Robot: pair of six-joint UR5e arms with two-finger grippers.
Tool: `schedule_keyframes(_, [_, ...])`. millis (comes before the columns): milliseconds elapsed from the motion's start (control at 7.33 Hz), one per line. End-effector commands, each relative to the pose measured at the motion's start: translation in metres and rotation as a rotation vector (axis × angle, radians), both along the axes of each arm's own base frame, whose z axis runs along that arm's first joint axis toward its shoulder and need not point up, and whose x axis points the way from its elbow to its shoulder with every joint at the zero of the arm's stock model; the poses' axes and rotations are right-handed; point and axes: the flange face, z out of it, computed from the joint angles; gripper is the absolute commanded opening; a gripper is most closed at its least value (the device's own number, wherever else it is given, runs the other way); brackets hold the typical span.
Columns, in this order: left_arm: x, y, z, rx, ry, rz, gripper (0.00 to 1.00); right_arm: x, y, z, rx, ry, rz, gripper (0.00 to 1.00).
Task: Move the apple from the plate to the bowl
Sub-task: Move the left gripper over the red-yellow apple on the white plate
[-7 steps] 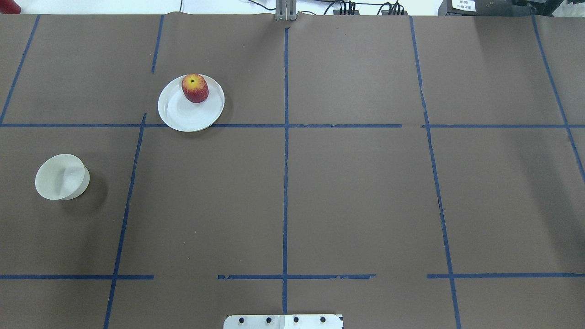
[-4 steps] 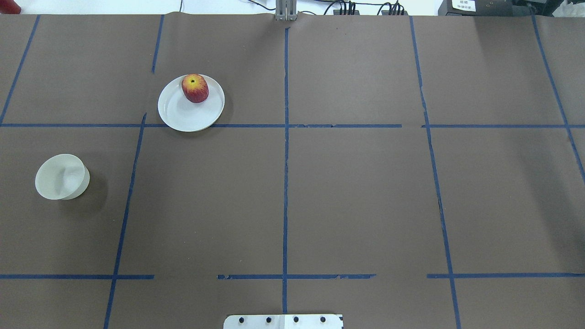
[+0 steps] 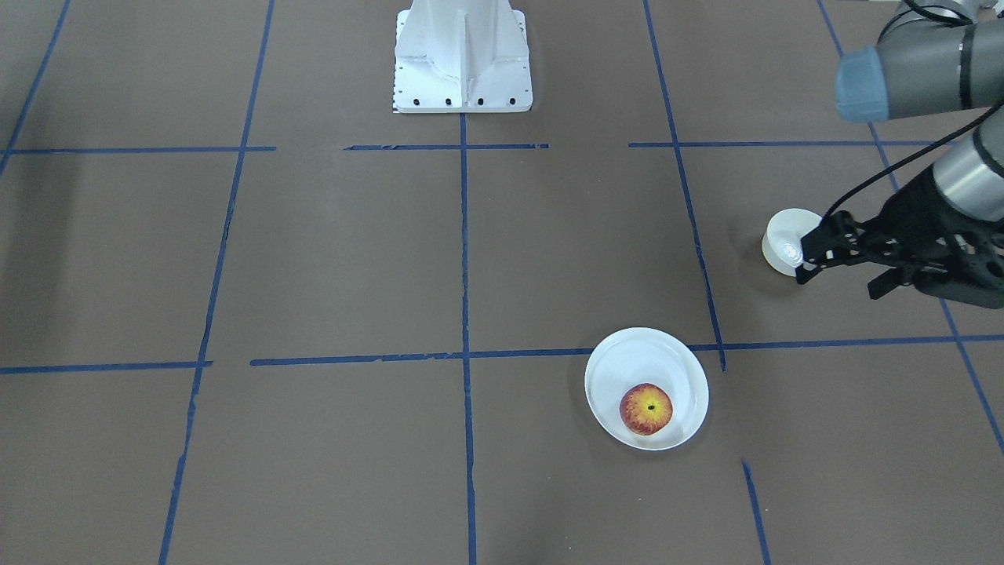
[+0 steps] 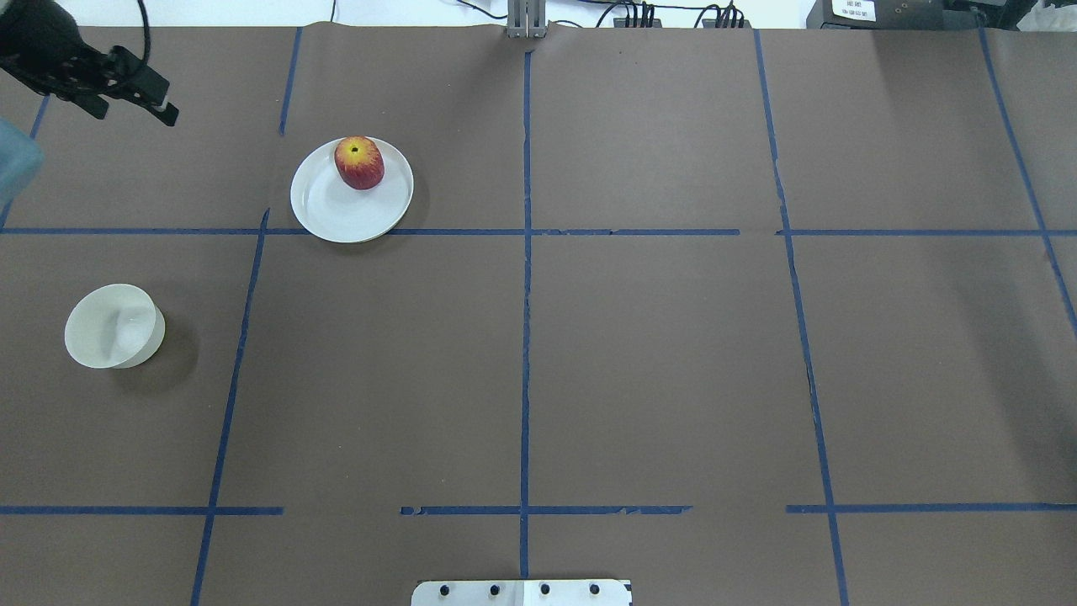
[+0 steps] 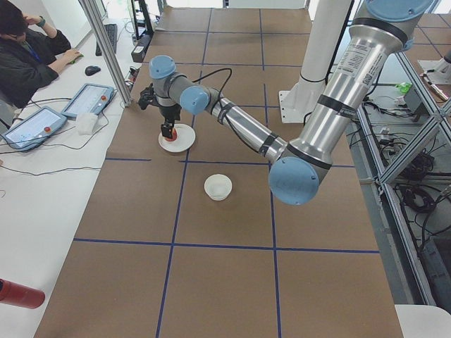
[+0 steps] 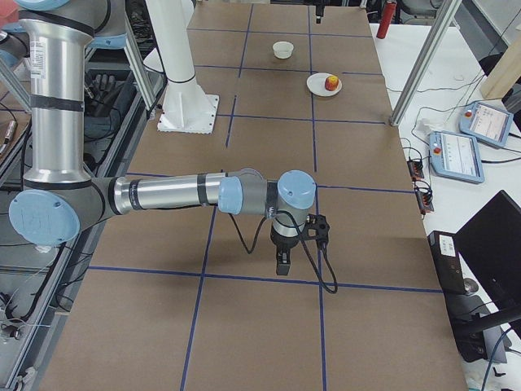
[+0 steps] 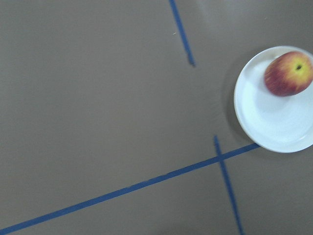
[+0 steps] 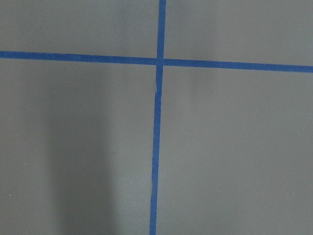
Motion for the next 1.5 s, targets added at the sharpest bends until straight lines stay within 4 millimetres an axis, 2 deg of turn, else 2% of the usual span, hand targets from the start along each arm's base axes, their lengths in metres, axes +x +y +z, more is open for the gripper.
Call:
schedule_keyframes(0, [0.091,-0.064,-0.030,-0.080,-0.026,-0.062,1.00,0.000,0.000,0.000,0.000,0.000,0.000,1.00])
schedule_keyframes(136, [0.126,-0.072,-0.027,-0.096,-0.050,-0.030,1.00,0.000,0.000,0.000,0.000,0.000,0.000,1.00])
schedule_keyframes(273, [0.148,-0.080,-0.026,-0.084,-0.087,-0.063,1.00,0.000,0.000,0.000,0.000,0.000,0.000,1.00])
schedule_keyframes(409, [0.176,-0.082,-0.015,-0.101,-0.075,-0.102,1.00,0.000,0.000,0.000,0.000,0.000,0.000,1.00])
schedule_keyframes(545, [0.199,-0.101,-0.019,-0.123,-0.069,-0.112,1.00,0.000,0.000,0.000,0.001,-0.001,-0.001,1.00])
schedule_keyframes(682, [0.217,-0.107,-0.019,-0.135,-0.087,-0.114,1.00,0.000,0.000,0.000,0.000,0.000,0.000,1.00])
schedule_keyframes(1091, [0.244,-0.097,-0.005,-0.098,-0.125,-0.123,1.00,0.000,0.000,0.000,0.000,0.000,0.000,1.00])
schedule_keyframes(1364, [0.254,-0.093,0.008,-0.093,-0.129,-0.114,1.00,0.000,0.000,0.000,0.000,-0.001,0.000,1.00])
